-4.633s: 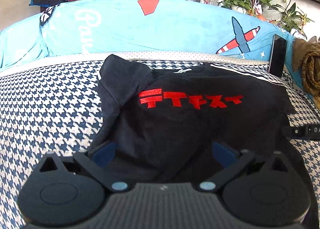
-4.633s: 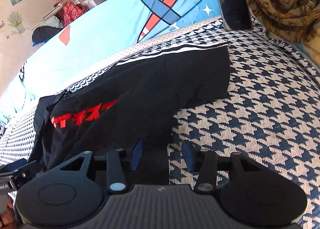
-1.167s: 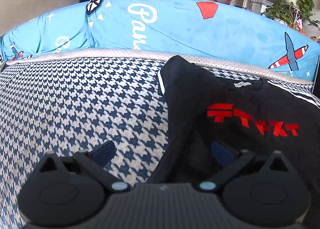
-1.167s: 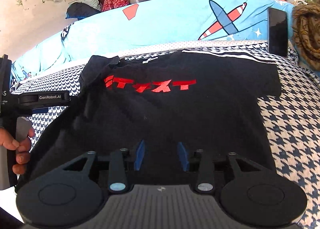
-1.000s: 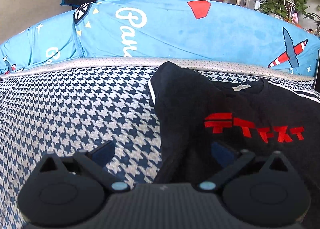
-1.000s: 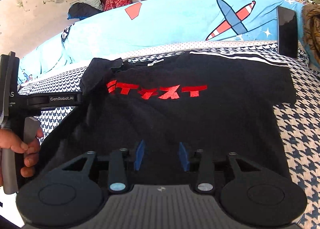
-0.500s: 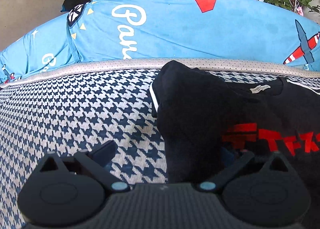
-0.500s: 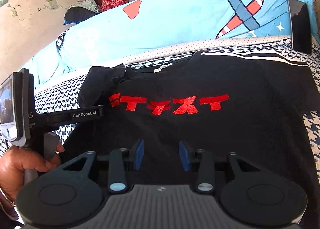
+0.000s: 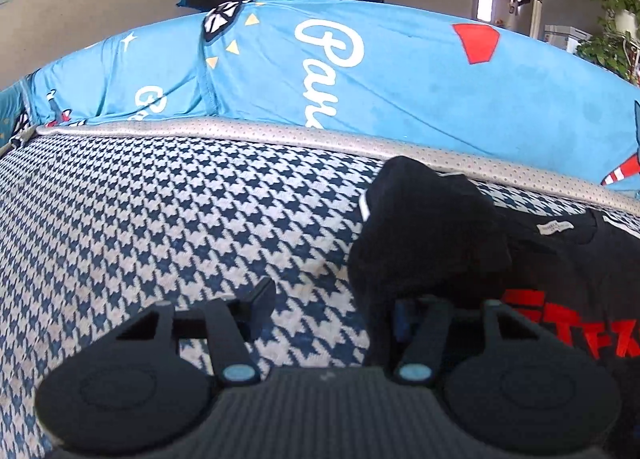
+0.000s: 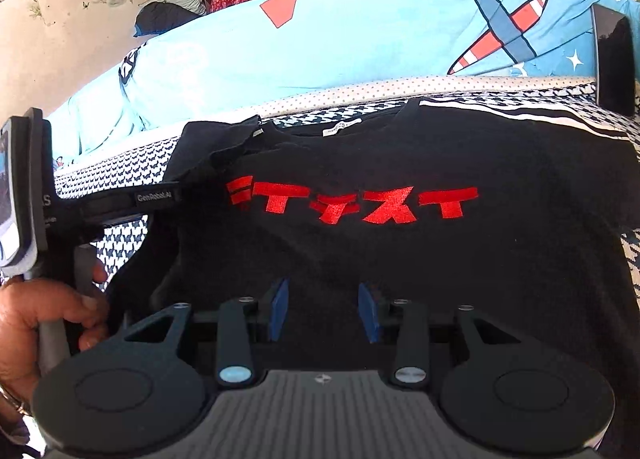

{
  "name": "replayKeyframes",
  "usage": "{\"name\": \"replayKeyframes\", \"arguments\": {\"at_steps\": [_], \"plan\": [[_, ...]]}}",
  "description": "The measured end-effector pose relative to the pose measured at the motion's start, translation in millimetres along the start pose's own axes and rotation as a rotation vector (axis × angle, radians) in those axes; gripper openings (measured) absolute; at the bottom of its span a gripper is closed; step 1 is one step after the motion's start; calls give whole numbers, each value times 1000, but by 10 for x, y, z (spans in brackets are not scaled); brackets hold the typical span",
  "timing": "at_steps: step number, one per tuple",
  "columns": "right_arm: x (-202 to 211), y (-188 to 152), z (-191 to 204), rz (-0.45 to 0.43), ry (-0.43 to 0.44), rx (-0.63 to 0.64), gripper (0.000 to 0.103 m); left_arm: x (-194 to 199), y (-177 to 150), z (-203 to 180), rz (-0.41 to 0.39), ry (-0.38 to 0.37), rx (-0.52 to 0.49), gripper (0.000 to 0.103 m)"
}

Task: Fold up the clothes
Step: 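Move the open left tool to the shirt's white-striped edge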

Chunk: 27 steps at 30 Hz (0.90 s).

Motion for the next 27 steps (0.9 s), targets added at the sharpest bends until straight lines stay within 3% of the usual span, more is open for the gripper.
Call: {"name": "replayKeyframes", "arguments": {"at_steps": [2,4,8,11,14,17,20,24,27], "plan": [[-17,-18,2,13,-8,10,38,-23,18,159,9,25,37,64],[-35,-36,-1,26,-14,16,38,-54,14,337,46,9,101,77],[-49,-47,14,42,-24,40,38,-109,-10,584,127,-36,197,81],[-58,-54,49,50,-38,69,39,-134,-77,746,208,-73,291,90],[-82,-72,85,61,-53,107,42,-176,-180,934,312,-125,423,91],[-98,-89,126,66,-60,136,46,-163,-231,1079,367,-164,504,93],[-108,-96,144,69,-66,146,49,-122,-264,1193,408,-157,545,94],[-118,-95,149,73,-71,155,51,-66,-301,1318,445,-63,573,103],[-125,-95,152,78,-73,164,52,-41,-381,1446,477,-75,686,103]]}}
Point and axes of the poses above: each gripper's, at about its wrist camera, not at the fingertips, and x roughly against the way its jaws point, z to its left, y to its top, the point moved 4 cm from there along -x, roughly the way its jaws point, and after that the axes turned 13 degrees about y, right-handed, at the moved point
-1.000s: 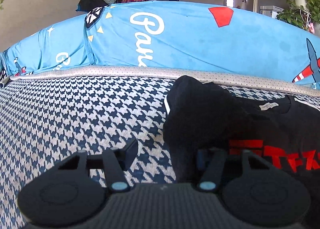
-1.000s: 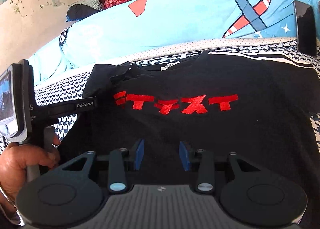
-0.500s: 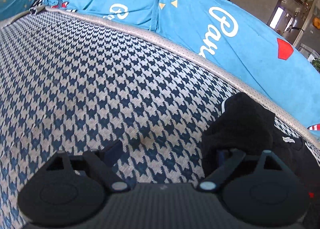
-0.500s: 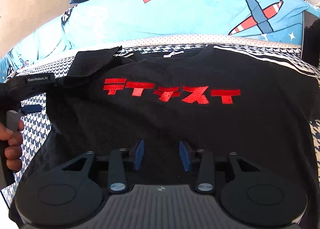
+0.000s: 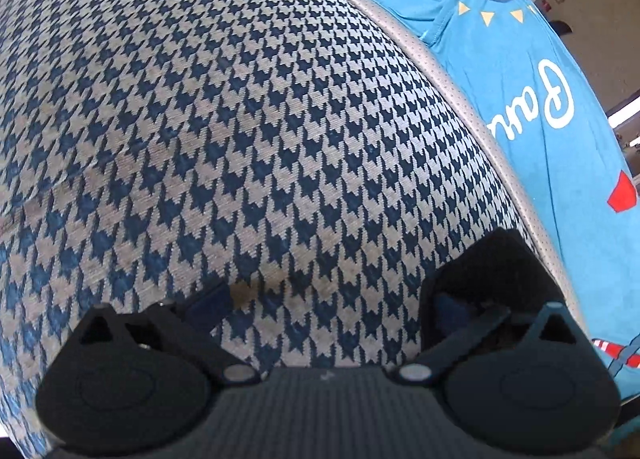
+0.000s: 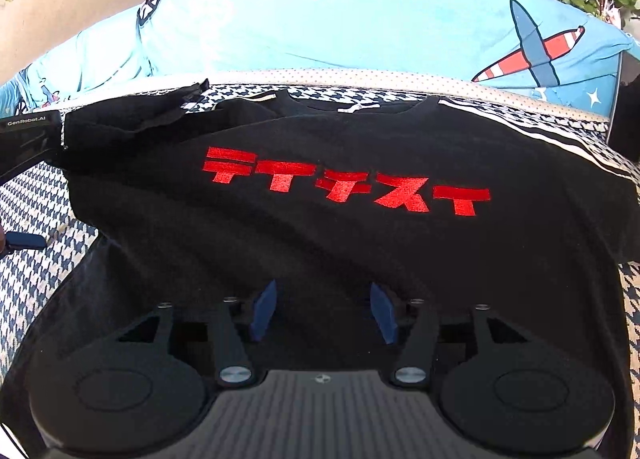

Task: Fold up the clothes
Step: 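Move the open left tool to the shirt's white-striped edge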

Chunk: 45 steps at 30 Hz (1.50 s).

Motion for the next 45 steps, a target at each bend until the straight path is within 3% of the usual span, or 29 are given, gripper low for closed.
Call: {"name": "replayKeyframes", "arguments": {"at_steps": [3,7,10,13,16,18,22,25,38,45], "plan": [[-5,1,4,4,0,10,54,24,73,138,36,-52,97,103],[-8,5,5,6,-1,13,54,51,169,329,39,-23,191,103],[-11,-1,13,8,-5,17,55,119,274,590,-7,17,324,103],[-9,-7,20,9,-8,23,55,218,403,720,-66,46,348,103],[-9,-8,31,10,-13,26,55,322,465,617,-129,29,263,103],[-13,-6,41,12,-19,26,56,372,459,442,-156,-28,188,103],[-30,-7,77,17,-30,29,61,346,326,-81,-131,-144,11,103],[-47,-13,101,19,-40,41,62,270,166,-341,-98,-192,-57,103],[-63,-31,129,23,-32,65,66,-64,-76,-939,-30,-172,-287,103],[-62,-28,131,24,-25,71,67,-318,-117,-1098,-24,-91,-380,103]]}}
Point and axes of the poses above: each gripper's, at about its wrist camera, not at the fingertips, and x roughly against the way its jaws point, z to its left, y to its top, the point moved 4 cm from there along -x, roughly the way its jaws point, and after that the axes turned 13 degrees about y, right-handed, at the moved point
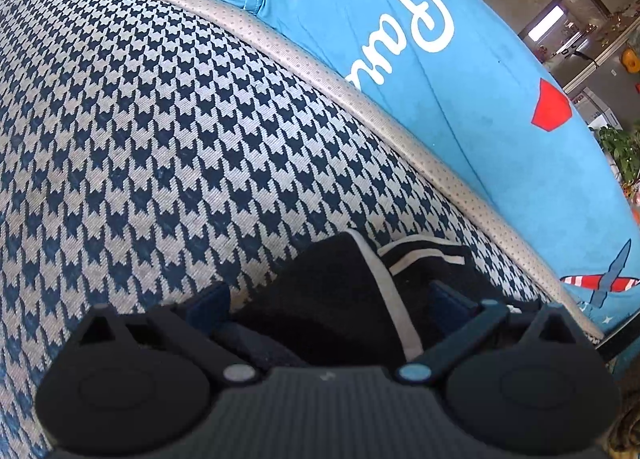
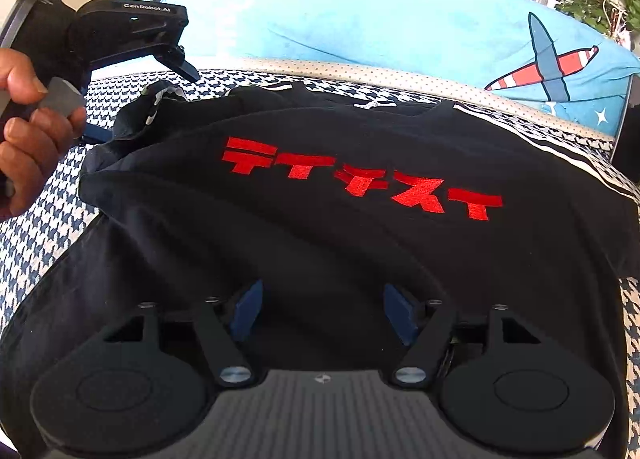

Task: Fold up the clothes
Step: 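Move the open left tool to the shirt's white-striped edge, then close the left tool on the white-striped edge of the black shirt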

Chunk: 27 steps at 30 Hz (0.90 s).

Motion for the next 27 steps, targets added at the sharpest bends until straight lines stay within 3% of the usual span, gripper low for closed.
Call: {"name": "replayKeyframes", "arguments": {"at_steps": [3,5,8,10,12,20,24,27], "plan": [[3,-6,0,-3,1,5,67,-83,10,17,-11,34,-16,102],[0,-8,2,-2,-1,7,67,-104,22,23,-32,39,-33,92],[-6,-10,-7,-2,-3,6,69,-112,41,19,-37,18,-42,74],[-13,-10,-7,-3,-2,7,70,-104,61,1,-44,7,-54,48],[-20,-10,-13,-4,-2,8,71,-96,87,-28,-55,1,-66,39],[-51,12,-45,-22,4,2,74,-60,248,-207,-194,48,-57,30],[-73,44,-58,-28,11,1,74,169,349,-254,-419,172,-139,25],[-82,65,-70,-36,20,2,74,178,451,-190,-417,159,-104,25]]}}
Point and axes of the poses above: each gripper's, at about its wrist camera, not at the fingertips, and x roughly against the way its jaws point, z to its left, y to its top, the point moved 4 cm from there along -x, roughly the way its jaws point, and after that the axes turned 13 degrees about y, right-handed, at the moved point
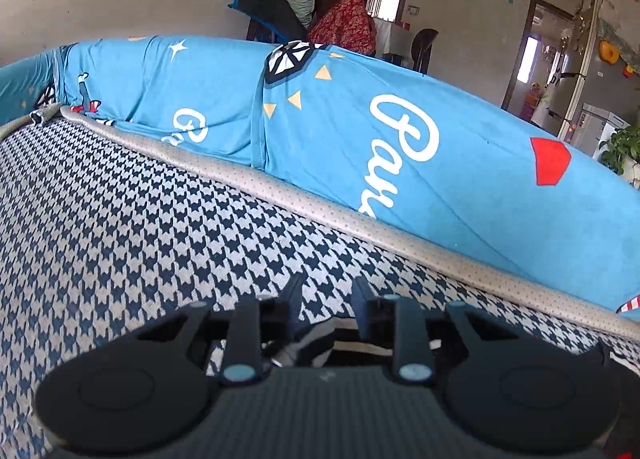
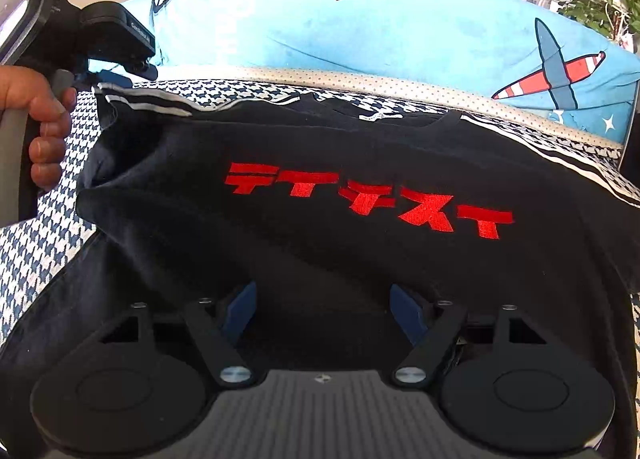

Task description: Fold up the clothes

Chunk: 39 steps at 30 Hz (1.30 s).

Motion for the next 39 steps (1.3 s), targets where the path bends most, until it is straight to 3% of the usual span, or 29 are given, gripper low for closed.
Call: {"name": "replayKeyframes", "arguments": {"at_steps": [3,6,15,19,25,28,34,39], "plan": [[4,31,-18,-18,16,2,73,-111,-35,150,76,41,34,25],[55,118,-56,-79,46,-7,71,-198,-35,250,108,31,73,28],[-27,164,-204,-84,75,-125,71,-199,-76,216,140,-104,101,43],[-41,167,-222,-85,82,-145,71,-172,-213,-107,157,-171,20,48],[-48,165,-221,-78,85,-142,72,-161,-401,-555,182,-215,-81,55],[-47,171,-227,-73,88,-141,71,-166,-416,-705,161,-224,-124,64],[-45,172,-233,-64,94,-144,71,-227,-433,-979,111,-223,-298,65],[-68,179,-232,-57,92,-142,72,-249,-352,-1058,83,-245,-325,69]]}}
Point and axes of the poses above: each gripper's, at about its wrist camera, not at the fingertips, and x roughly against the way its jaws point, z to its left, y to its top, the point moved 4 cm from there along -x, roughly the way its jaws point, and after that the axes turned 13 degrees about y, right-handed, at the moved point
